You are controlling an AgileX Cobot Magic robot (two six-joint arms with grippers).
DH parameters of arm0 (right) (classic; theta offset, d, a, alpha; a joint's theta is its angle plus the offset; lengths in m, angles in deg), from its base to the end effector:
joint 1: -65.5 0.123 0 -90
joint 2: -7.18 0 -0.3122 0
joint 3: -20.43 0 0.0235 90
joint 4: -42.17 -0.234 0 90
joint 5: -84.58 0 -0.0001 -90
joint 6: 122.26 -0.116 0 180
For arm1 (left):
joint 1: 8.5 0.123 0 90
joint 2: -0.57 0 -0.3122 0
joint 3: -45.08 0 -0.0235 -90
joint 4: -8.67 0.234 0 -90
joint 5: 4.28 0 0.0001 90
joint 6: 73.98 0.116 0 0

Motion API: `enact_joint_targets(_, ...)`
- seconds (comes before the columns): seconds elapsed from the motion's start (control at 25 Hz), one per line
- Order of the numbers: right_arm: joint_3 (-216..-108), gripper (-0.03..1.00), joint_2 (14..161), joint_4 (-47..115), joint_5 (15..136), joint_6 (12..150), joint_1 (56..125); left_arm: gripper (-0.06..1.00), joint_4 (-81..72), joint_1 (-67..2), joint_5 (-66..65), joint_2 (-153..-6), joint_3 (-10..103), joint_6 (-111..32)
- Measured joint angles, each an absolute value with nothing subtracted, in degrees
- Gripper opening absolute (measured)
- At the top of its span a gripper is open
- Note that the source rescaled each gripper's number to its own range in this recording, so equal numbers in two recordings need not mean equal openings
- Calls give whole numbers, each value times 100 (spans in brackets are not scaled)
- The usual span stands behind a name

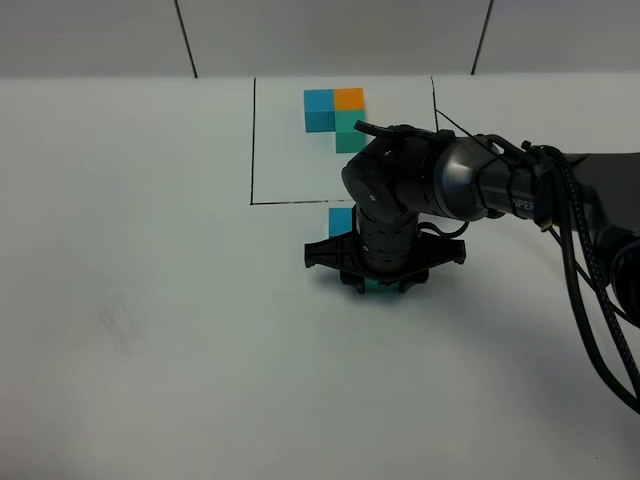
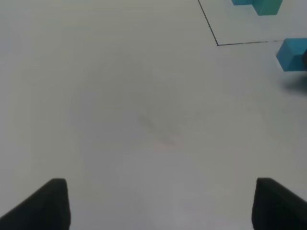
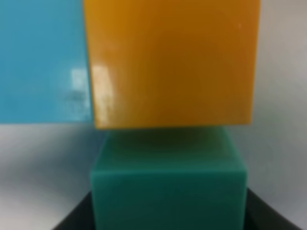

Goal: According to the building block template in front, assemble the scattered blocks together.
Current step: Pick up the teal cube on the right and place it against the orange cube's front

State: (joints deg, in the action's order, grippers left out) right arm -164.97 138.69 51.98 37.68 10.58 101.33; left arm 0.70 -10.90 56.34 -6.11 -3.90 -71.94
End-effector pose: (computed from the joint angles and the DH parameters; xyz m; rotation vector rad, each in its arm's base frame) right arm 0.3527 0.2368 0.1237 0.1307 2.9601 -0.0271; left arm -0.0273 -0.0129 0.2601 0.0857 2.0241 -0.1700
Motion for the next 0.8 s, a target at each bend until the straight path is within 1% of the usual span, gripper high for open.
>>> enact_joint_targets(0.8, -16497, 23, 13874, 5273, 3918, 1058, 10133, 68, 70, -1090, 5634, -611, -390, -7194)
